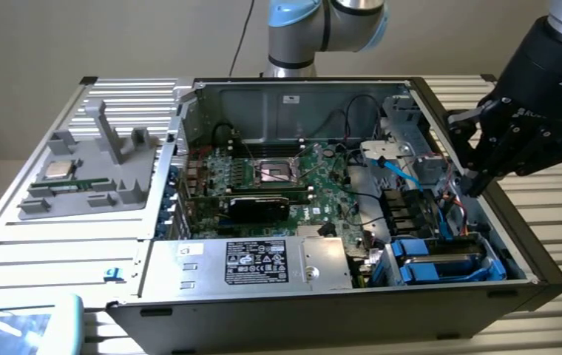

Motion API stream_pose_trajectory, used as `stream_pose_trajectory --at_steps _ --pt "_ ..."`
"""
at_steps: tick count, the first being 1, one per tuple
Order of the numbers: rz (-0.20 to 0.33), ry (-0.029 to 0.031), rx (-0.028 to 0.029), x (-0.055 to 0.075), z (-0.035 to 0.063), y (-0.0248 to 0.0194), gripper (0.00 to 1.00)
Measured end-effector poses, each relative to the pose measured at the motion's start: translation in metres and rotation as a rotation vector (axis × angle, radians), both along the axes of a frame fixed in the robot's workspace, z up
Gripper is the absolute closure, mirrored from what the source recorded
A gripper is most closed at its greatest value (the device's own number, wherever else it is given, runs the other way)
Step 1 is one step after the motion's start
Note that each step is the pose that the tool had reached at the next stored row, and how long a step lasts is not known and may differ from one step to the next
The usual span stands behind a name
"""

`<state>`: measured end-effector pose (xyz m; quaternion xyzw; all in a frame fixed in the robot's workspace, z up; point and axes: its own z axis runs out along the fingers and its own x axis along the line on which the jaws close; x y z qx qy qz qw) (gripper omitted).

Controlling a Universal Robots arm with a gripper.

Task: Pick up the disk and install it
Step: 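Insert the second disk wire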

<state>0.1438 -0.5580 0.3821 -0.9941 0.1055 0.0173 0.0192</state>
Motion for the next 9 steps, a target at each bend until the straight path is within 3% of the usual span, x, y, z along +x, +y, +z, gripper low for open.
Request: stream_pose_trajectory --at_steps 3,9 --pt "0.002 -0.0001 0.0006 0.0000 0.0000 0.0043 0.89" --pt "0.002 0.0000 0.0040 0.0000 0.0001 0.0043 0.89"
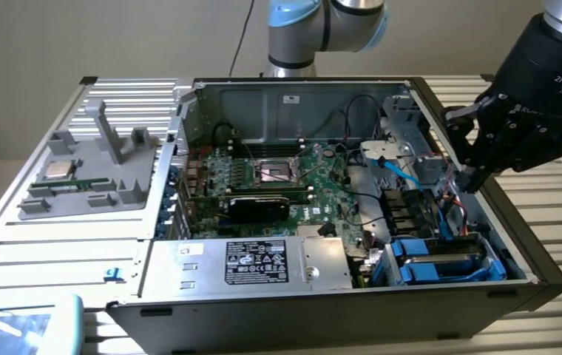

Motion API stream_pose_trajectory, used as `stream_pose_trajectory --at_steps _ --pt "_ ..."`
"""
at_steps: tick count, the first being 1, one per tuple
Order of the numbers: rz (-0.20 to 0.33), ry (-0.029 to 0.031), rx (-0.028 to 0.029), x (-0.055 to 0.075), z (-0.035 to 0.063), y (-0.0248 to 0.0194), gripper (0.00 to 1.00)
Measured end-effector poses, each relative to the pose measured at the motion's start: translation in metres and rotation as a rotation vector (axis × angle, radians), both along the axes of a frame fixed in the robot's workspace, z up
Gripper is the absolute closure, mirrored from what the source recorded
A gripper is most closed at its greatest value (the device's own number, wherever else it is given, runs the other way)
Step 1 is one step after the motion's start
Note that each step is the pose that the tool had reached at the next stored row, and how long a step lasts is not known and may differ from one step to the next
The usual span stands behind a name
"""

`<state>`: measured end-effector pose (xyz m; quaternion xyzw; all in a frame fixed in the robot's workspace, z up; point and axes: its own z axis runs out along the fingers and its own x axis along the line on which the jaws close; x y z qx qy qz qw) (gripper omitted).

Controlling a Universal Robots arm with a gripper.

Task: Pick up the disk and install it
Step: 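Insert the second disk wire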

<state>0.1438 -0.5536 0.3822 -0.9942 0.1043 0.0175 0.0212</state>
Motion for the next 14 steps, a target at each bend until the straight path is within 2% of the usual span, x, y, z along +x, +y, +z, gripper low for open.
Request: stream_pose_trajectory --at_steps 4,8,12,14 --pt "0.003 0.0000 0.0038 -0.0018 -0.0004 -0.0015 0.89" --pt "0.029 0.0000 0.0133 -0.0049 -0.0012 -0.0034 0.89" --pt "0.051 -0.0002 0.0140 -0.0055 -0.0022 -0.0076 0.89" --pt "0.057 0.0000 0.0120 -0.0057 -0.0024 -0.0082 0.89"
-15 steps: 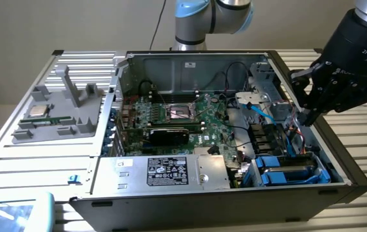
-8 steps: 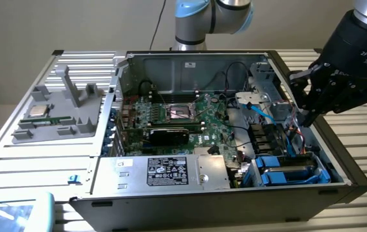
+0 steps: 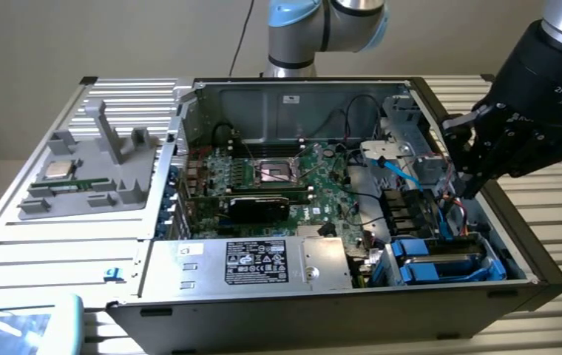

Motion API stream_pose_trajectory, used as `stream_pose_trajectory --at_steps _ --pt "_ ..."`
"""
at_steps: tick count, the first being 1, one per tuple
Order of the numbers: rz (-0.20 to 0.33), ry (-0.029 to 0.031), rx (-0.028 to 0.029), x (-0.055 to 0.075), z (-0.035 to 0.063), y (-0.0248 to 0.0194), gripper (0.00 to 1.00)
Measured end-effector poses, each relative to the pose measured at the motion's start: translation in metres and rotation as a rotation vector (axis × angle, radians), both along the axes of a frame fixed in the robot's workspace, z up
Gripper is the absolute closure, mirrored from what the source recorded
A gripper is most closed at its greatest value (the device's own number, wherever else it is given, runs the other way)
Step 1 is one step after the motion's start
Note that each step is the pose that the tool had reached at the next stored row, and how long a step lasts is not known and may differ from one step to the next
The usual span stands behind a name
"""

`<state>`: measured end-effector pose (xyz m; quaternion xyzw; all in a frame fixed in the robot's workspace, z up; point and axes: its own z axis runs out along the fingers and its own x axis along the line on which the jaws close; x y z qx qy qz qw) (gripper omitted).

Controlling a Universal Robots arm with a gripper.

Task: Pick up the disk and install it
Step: 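Insert the second disk wire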

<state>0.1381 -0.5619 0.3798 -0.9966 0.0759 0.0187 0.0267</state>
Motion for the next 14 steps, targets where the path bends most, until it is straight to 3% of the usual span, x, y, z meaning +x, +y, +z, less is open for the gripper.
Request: stream_pose_trajectory --at_steps 2,3,8,9,14 --pt "0.007 0.0000 -0.0014 -0.0002 -0.0003 -0.0006 0.89" --pt "0.010 0.0000 -0.0048 -0.0002 -0.0002 -0.0007 0.89" --pt "0.025 0.0002 -0.0392 -0.0009 -0.0003 -0.0008 0.89" --pt "0.028 0.0002 -0.0434 -0.0012 -0.0003 -0.0010 0.89" --pt "0.047 -0.0002 -0.0441 -0.0020 -0.0019 -0.0070 0.89"
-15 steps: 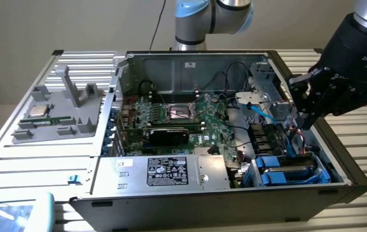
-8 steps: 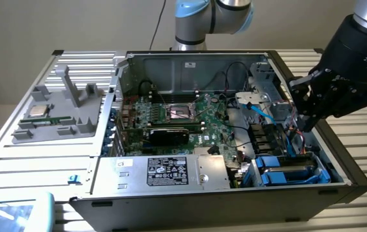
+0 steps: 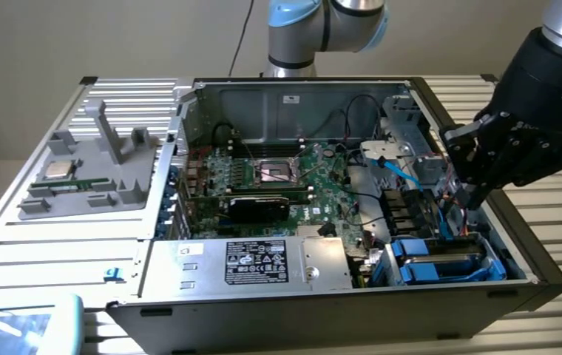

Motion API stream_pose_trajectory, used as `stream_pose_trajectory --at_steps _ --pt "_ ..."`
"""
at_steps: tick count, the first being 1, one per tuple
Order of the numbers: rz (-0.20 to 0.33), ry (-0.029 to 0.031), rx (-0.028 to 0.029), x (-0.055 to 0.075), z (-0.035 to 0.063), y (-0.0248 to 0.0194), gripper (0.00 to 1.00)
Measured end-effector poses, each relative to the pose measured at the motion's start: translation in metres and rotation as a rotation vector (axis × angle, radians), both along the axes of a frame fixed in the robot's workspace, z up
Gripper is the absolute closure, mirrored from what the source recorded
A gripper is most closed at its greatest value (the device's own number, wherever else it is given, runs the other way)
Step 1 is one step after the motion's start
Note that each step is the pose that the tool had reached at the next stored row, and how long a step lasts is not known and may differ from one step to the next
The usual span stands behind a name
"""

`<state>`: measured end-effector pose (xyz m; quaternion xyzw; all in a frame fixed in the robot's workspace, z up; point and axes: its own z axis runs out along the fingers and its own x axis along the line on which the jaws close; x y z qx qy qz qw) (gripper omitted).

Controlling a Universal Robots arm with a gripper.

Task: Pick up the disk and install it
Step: 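Insert the second disk wire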

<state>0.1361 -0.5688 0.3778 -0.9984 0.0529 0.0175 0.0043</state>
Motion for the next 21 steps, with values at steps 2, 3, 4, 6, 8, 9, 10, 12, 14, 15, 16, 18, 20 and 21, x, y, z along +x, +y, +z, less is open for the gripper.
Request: stream_pose_trajectory --at_steps 2,3,4,6,8,9,10,12,14,15,16,18,20,21 --pt "0.006 0.0002 0.0002 0.000 -0.0022 -0.0033 0.89" --pt "0.009 0.0003 0.0001 0.000 -0.0035 -0.0047 0.89" --pt "0.012 0.0004 0.0007 -0.001 -0.0054 -0.0058 0.89" --pt "0.016 0.0005 0.0005 -0.004 -0.0088 -0.0064 0.89" --pt "0.020 0.0002 0.0006 -0.007 -0.0122 -0.0066 0.89" --pt "0.023 -0.0003 0.0006 -0.008 -0.0133 -0.0067 0.89" --pt "0.027 -0.0009 0.0005 -0.008 -0.0143 -0.0070 0.89" --pt "0.036 -0.0018 0.0005 -0.009 -0.0162 -0.0076 0.89" --pt "0.043 -0.0021 0.0005 -0.010 -0.0187 -0.0084 0.89" --pt "0.046 -0.0022 0.0006 -0.010 -0.0201 -0.0088 0.89" --pt "0.049 -0.0022 0.0004 -0.010 -0.0216 -0.0093 0.89" --pt "0.055 -0.0023 0.0005 -0.010 -0.0253 -0.0096 0.89" --pt "0.063 -0.0023 0.0005 -0.010 -0.0290 -0.0096 0.89" --pt "0.067 -0.0025 0.0006 -0.010 -0.0308 -0.0096 0.89"
